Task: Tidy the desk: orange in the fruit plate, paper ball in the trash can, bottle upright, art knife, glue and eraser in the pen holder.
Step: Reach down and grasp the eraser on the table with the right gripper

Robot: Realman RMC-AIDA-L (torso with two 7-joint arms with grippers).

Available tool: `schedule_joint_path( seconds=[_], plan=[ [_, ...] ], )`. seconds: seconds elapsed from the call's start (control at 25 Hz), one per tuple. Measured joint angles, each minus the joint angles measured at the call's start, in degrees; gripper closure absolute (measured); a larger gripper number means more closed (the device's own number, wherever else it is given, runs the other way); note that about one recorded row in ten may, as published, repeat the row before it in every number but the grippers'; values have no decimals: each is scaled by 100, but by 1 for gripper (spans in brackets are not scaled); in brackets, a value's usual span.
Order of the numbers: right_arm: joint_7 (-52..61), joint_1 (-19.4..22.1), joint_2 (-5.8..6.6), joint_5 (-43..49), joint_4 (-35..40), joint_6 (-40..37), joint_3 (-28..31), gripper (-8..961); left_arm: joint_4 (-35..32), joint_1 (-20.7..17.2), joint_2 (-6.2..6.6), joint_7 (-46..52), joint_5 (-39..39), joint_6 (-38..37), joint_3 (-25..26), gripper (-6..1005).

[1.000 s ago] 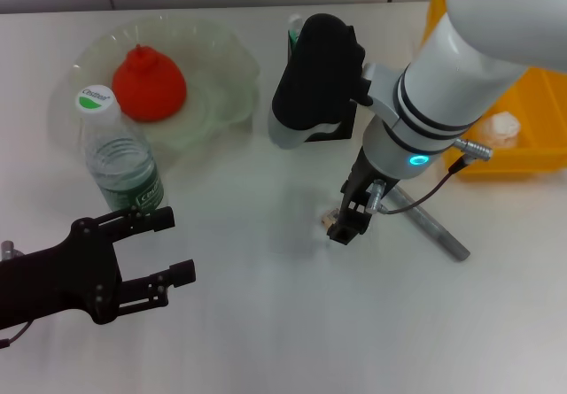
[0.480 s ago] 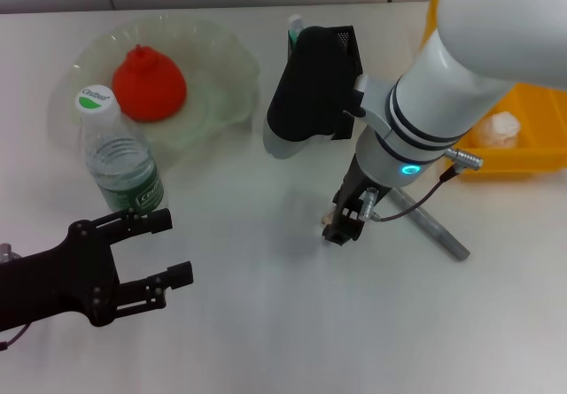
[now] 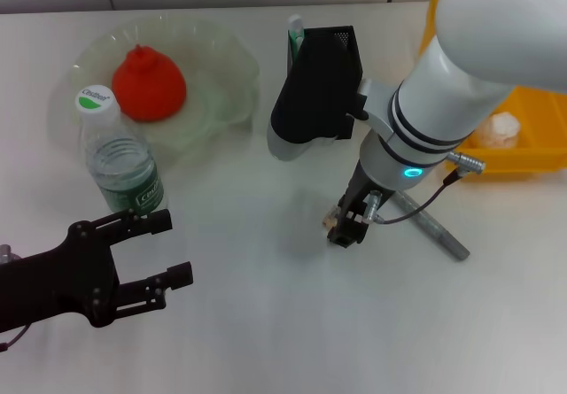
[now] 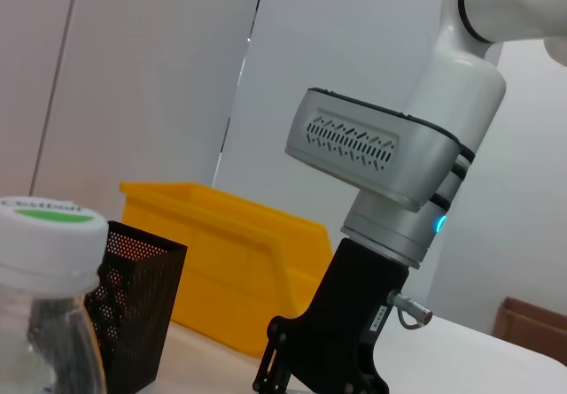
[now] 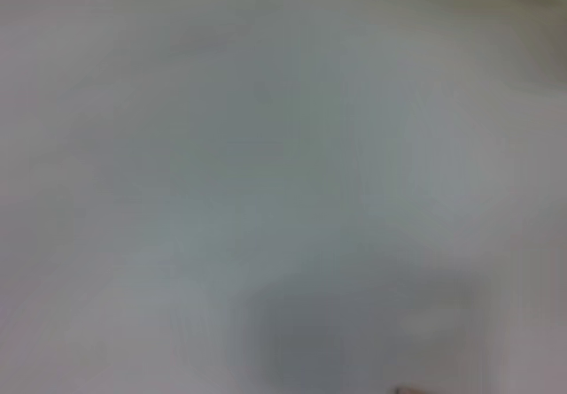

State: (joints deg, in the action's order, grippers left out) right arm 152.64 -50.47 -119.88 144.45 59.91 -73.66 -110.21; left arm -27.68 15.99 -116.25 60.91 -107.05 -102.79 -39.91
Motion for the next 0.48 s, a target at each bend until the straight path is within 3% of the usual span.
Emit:
schedule_joint_path(
  seconds=[0.48],
  plan=[
    [-11,17,0,-57,6,-51,-10,501,0,0,3,0,1,-13,0,217]
  ],
)
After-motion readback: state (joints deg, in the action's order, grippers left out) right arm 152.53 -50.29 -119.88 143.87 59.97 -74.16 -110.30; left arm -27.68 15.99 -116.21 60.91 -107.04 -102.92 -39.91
